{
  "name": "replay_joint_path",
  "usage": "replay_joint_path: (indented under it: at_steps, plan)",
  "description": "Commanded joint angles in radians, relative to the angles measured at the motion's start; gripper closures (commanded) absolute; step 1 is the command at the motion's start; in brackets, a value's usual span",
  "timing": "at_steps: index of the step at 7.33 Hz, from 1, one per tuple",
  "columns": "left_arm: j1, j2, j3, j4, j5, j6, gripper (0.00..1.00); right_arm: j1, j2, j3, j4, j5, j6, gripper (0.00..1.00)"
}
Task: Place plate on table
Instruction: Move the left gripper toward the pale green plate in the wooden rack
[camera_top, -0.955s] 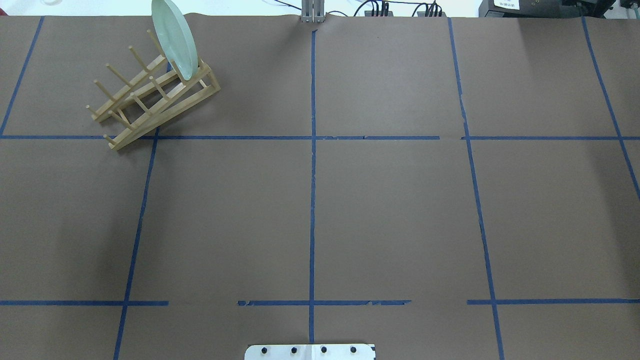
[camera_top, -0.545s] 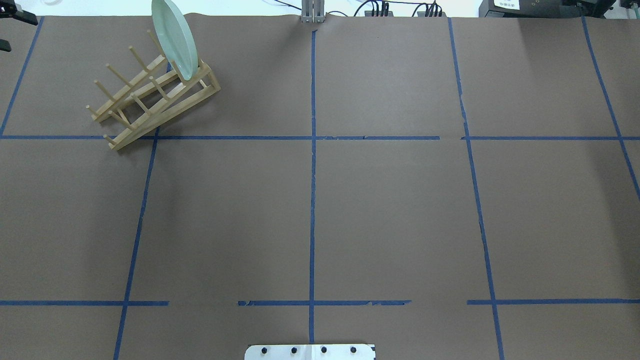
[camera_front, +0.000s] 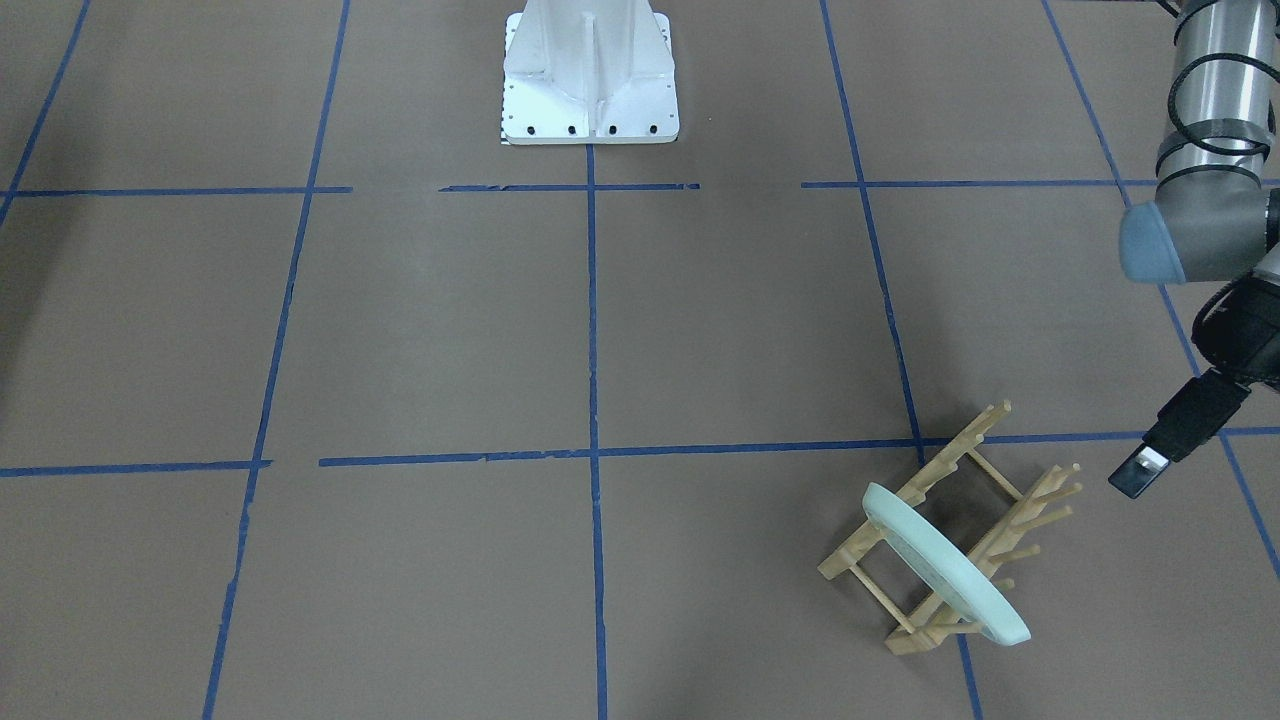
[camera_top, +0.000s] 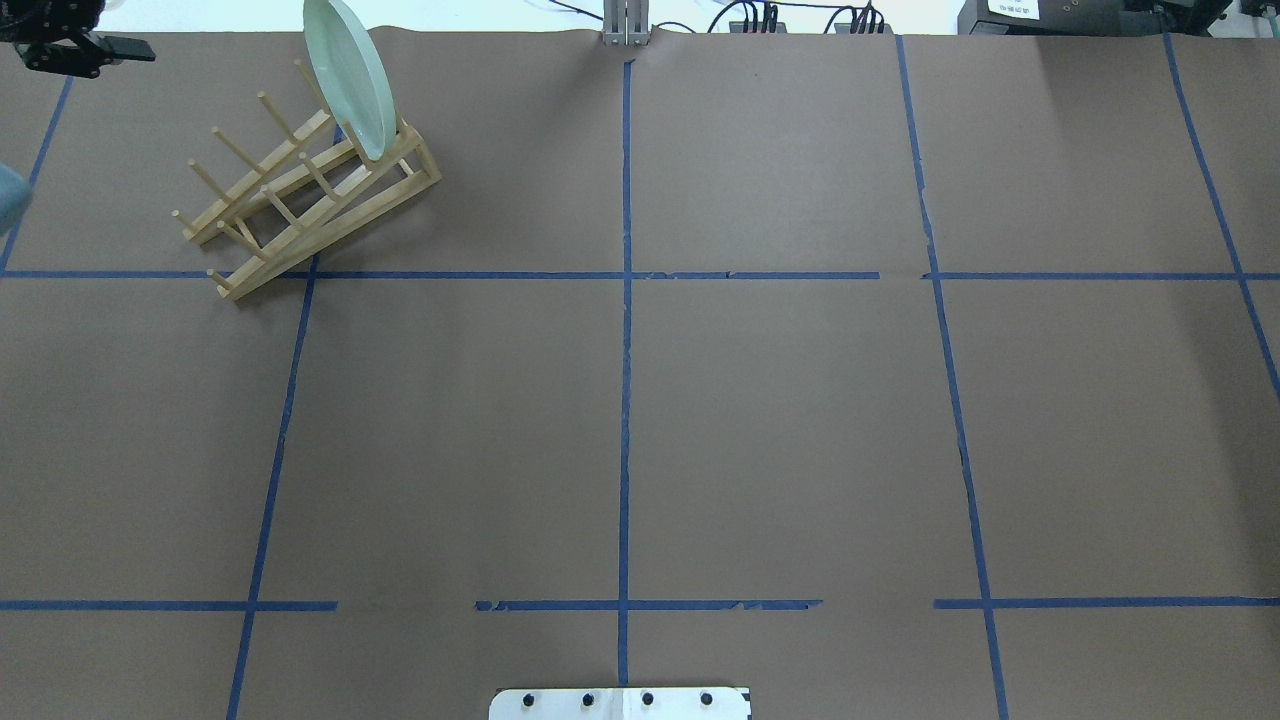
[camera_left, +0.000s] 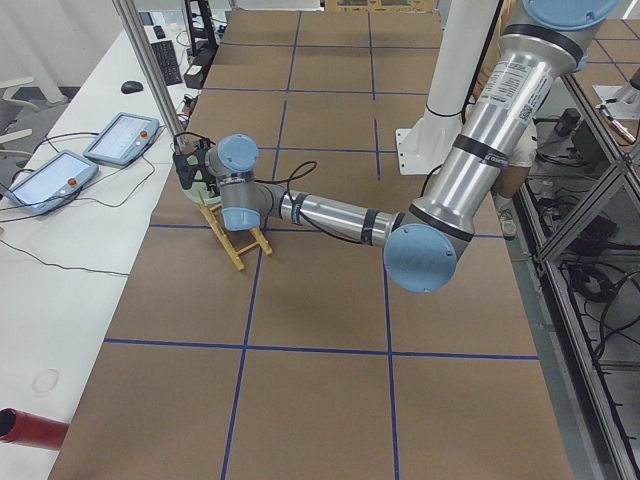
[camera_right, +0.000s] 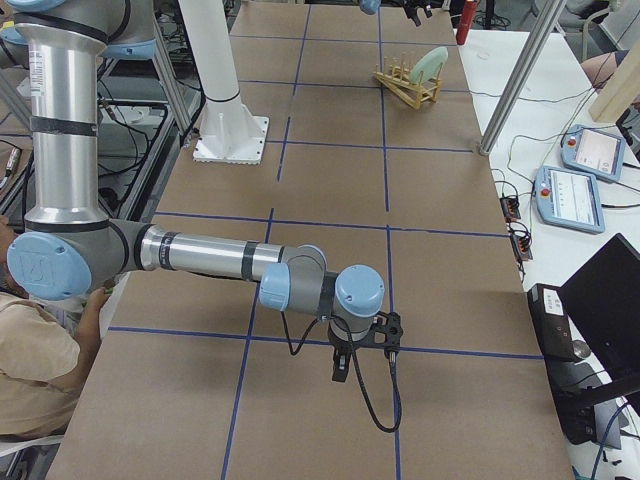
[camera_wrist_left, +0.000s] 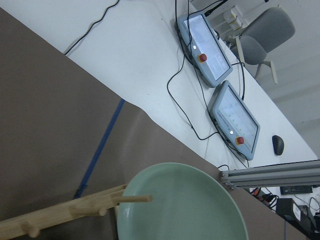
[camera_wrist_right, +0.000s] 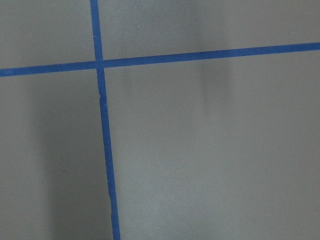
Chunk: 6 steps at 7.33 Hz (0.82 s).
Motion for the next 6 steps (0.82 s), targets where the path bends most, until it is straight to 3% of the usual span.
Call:
replay_joint_path:
  at_steps: [1, 4, 6]
  plan:
    - [0.036, -0.113, 0.146, -0.114, 0.03, -0.078, 0.0, 0.0, 0.0, 0.0, 0.0, 0.0, 0.0, 0.0]
    - [0.096, -0.19, 0.25, -0.14, 0.059, -0.078, 0.02, 0.0, 0.0, 0.0, 0.0, 0.0, 0.0, 0.0]
    - [0.107, -0.193, 0.253, -0.151, 0.065, -0.08, 0.04, 0.0, 0.0, 0.001, 0.0, 0.0, 0.0, 0.0]
